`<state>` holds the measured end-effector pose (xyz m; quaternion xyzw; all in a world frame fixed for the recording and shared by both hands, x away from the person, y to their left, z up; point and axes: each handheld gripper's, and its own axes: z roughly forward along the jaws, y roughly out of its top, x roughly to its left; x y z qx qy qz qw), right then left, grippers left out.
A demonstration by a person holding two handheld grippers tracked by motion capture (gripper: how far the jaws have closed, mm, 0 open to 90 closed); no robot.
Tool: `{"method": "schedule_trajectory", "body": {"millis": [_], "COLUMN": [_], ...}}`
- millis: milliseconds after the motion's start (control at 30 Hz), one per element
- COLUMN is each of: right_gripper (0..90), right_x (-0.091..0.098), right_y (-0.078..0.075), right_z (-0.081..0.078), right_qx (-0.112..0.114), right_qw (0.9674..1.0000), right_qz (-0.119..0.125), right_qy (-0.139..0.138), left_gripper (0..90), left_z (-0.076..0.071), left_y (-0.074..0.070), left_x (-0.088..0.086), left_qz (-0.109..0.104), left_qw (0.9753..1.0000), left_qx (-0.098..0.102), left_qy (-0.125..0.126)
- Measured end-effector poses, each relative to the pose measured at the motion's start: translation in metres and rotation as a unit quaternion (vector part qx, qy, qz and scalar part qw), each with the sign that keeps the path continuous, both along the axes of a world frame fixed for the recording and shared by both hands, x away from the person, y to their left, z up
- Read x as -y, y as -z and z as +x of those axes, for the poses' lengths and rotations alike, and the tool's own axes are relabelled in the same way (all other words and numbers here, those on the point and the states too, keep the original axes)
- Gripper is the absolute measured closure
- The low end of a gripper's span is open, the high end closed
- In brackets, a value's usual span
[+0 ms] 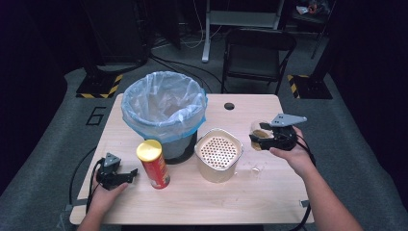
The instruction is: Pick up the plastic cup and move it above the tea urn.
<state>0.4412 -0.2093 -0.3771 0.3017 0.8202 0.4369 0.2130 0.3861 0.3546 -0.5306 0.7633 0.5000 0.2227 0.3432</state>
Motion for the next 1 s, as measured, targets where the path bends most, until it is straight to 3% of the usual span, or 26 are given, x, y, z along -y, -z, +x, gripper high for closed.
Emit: {"method": "schedule_trajectory", "body": {"millis": [533,800,867,1000], "right_gripper": [35.5,35.5,35.5,35.5], "right_x": [-0.011,-0.02,-0.023,-0.029], "right_y": [-0.002,-0.004,-0.005,-0.004], "right_z": [0.025,0.034,0.036,0.037], "right_qx": [0.021,0.04,0.057,0.068], "right_qw": [0.9998,0.999,0.9981,0.9972], "right_qz": [0.002,-0.017,-0.024,-0.031], "right_qy": [0.005,0.005,0.001,-0.003], "left_gripper": [14.1,14.2,14.1,14.1], "left_z": [0.0,0.0,0.0,0.0], "left_y": [0.0,0.0,0.0,0.0], "left_x": [0.0,0.0,0.0,0.0], "left_qz": [0.0,0.0,0.0,0.0], "left_qw": [1.0,1.0,1.0,1.0], "left_qx": [0.0,0.0,0.0,0.0], "left_qy": [0.0,0.0,0.0,0.0]}}
